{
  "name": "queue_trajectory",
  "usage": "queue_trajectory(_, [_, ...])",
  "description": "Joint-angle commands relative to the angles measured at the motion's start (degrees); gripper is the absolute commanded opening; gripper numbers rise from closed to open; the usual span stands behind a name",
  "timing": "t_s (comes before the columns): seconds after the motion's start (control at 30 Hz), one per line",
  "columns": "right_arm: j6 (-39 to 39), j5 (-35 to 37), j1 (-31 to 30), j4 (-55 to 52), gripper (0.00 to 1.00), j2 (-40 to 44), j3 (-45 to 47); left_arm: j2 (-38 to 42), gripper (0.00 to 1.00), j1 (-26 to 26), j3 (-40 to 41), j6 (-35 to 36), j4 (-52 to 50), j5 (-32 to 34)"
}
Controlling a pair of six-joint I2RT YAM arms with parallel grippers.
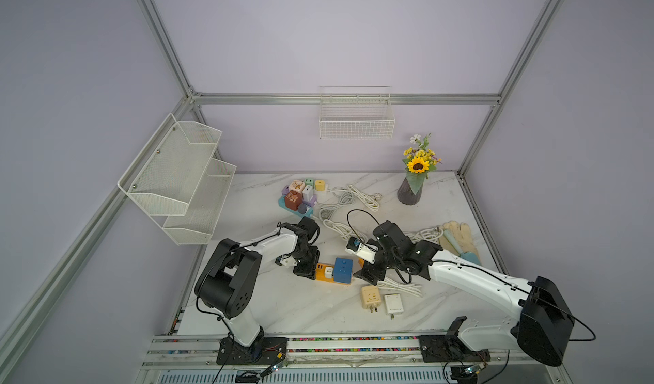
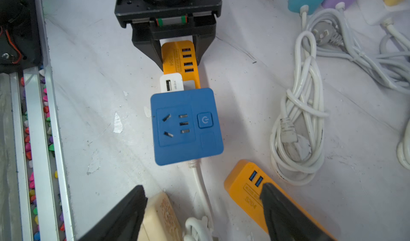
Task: Pull the plug off the socket
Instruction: Remove the plug from the socket.
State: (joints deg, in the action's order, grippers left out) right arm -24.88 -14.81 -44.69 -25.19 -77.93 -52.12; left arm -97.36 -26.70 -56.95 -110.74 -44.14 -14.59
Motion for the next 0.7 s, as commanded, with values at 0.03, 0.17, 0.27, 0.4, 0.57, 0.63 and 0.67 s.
queue_trajectory(0.03, [-2.26, -2.2, -1.97, 4.13, 0.86, -5.35, -2.18, -0.1, 0.27, -1.29, 0.8, -1.63, -0.77, -1.65])
queue_trajectory(0.17, [-0.69, -1.35, -3.2, 4.9, 0.86, -9.39, -3.62, -0.35, 0.24, -1.68, 0.79, -2.11, -0.08, -1.67])
queue_trajectory(0.27, [0.66, -0.76, -3.63, 6.83, 0.86, -10.84, -3.71, -0.28, 0.23, -1.77, 0.77, -2.2, 0.16, -1.37])
queue_trajectory(0.4, [0.97, -0.66, -3.92, 5.8, 0.82, -13.19, -5.14, -0.2, 0.19, -1.87, 0.78, -2.5, 0.21, -1.23])
queue_trajectory(0.57, [1.13, -0.84, -4.09, 5.33, 0.67, -14.07, -5.36, -0.42, 0.15, -1.82, 1.12, -2.95, 0.94, -0.98])
queue_trajectory(0.63, [1.12, -0.62, -4.19, 4.98, 0.56, -14.18, -5.4, -0.4, 0.14, -1.98, 1.47, -3.32, 1.41, -0.89])
queue_trajectory(0.67, [0.96, -0.54, -4.33, 4.82, 0.51, -14.18, -5.49, -0.39, 0.12, -2.02, 1.64, -3.47, 1.51, -0.8])
